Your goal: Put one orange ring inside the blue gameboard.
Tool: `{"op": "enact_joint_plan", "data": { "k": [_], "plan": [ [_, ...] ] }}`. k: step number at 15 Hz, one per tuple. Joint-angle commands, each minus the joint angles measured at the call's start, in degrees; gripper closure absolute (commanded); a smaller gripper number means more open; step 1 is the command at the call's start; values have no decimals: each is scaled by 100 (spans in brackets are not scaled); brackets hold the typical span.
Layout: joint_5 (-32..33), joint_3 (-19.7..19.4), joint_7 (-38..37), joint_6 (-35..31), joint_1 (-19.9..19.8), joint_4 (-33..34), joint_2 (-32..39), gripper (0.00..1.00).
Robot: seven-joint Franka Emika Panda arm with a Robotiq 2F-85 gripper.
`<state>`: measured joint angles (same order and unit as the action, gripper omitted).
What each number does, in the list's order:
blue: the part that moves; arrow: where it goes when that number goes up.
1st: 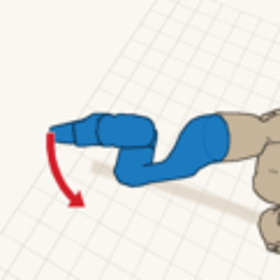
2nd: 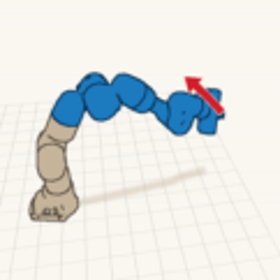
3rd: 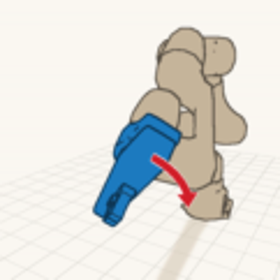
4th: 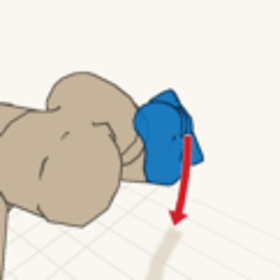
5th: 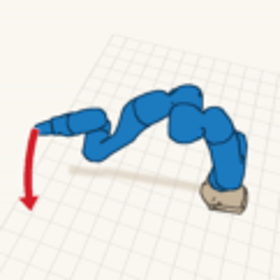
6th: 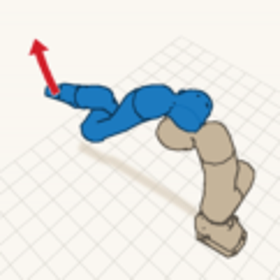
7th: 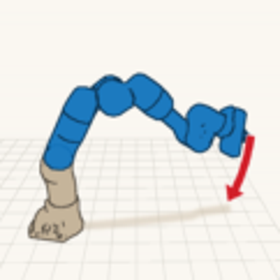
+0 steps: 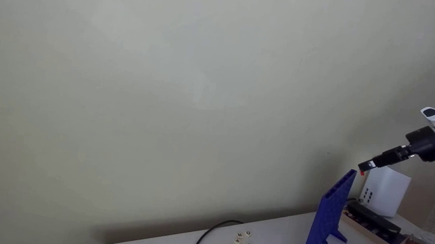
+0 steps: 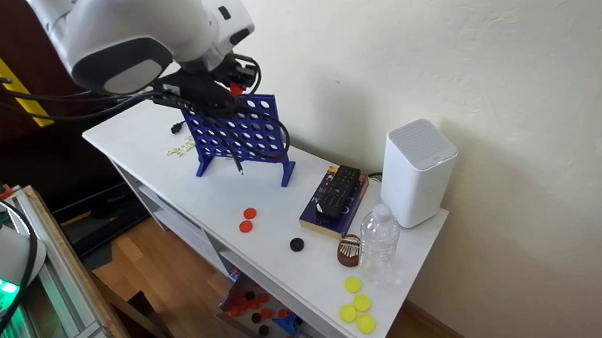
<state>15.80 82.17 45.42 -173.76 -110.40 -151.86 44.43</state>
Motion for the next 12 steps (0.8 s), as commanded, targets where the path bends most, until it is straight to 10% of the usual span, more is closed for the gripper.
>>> {"op": "enact_joint_plan", "data": {
  "k": [1,2,3,12],
  "plan": [
    [118,-124,-201,180,128,173,194,90],
    [87,-166,-245,190,179,194,216,90],
    [186,-118,-206,43,80,77,99,65],
    [177,-168,-244,73,141,113,145,65]
  ]
}}
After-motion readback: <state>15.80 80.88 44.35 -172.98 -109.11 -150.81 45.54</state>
